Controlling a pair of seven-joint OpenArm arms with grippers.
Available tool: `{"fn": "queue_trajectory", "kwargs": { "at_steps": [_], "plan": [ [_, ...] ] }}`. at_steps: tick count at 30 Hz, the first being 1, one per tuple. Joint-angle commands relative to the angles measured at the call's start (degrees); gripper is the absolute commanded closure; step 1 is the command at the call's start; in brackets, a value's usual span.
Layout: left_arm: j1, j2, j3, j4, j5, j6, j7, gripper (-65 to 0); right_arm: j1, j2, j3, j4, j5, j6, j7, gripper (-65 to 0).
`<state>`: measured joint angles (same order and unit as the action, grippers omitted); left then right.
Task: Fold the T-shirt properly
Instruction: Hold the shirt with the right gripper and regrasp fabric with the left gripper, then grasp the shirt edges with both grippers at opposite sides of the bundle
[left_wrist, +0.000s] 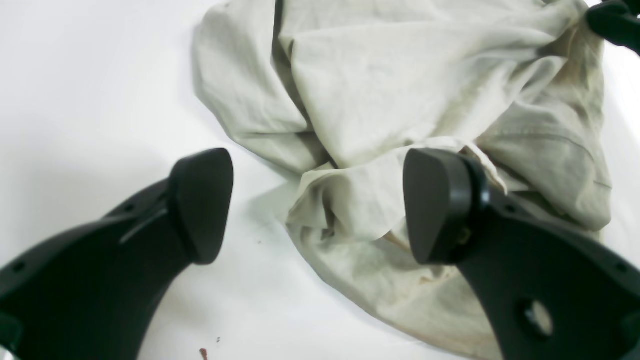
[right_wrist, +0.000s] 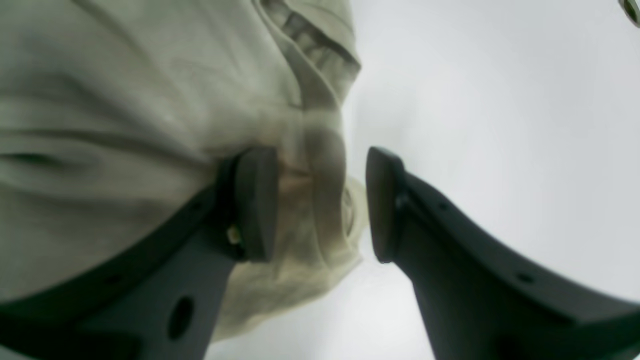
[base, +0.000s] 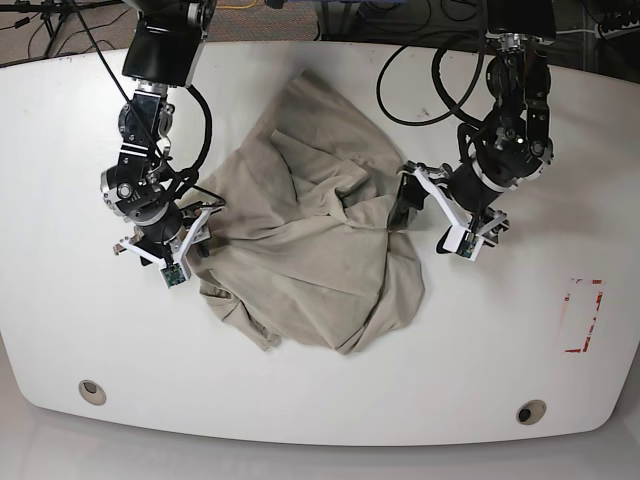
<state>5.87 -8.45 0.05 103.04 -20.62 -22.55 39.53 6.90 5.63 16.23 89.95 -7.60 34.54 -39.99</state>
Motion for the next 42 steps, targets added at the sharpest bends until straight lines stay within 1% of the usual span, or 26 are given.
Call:
{"fn": "queue_trajectory", "kwargs": {
  "at_steps": [1,4,8,12,16,20,34,38,40,41,42],
  "plan": [
    [-0.73,-0.21,-0.10,1.44,-0.70,-0.18,-1.42,-49.9,1.59,0.57,0.25,-0.41,0.34,-0.30,2.32,-27.7],
    [-0.73,-0.39,-0.10,1.35,-0.70,-0.18,-1.59,-49.9,1.76,0.57,0.25,-2.44,0.34,-0.30,3.28,-27.7],
    [-0.73,-1.53,-0.10,1.44,-0.70,-0.18,-1.59,-49.9,1.50,0.57,0.25,-3.93,0.34,-0.48,5.13,-28.2],
    [-0.73,-1.71,-0.10,1.44,-0.78,-0.18,-1.68,-49.9,1.50,0.66,0.61,-6.13,0.34,-0.65,6.01,-33.3],
    [-0.73,-1.79,-0.10,1.44,-0.87,-0.18,-1.68,-49.9,1.41,0.48,4.21,-7.71,0.34,-0.39,8.03,-38.8],
    [-0.73,-1.79,-0.10,1.44,-0.87,-0.18,-1.68,-49.9,1.41,0.48,6.14,-9.29,0.34,-0.30,9.09,-40.9],
    [-0.73,-1.88,-0.19,1.44,-0.78,-0.27,-1.68,-49.9,0.01,0.31,6.41,-10.26,0.52,-0.22,9.17,-40.7],
    [-0.73,-1.88,-0.19,1.44,-0.78,-0.27,-1.68,-49.9,-1.05,-0.49,6.41,-10.26,2.28,-0.22,9.17,-40.6],
    [-0.73,-1.88,-0.19,1.44,-0.78,-0.27,-1.68,-49.9,-1.67,-0.40,6.41,-10.26,3.42,-0.22,9.17,-38.2],
    [-0.73,-1.88,-0.19,1.44,-0.78,-0.27,-1.68,-49.9,-1.67,-0.40,6.32,-10.26,3.86,-0.22,9.17,-35.5],
    [-0.73,-1.88,-0.63,1.44,-0.96,-0.27,-1.59,-49.9,-1.75,-0.40,6.32,-10.26,3.95,-0.22,9.17,-31.2]
  ]
}}
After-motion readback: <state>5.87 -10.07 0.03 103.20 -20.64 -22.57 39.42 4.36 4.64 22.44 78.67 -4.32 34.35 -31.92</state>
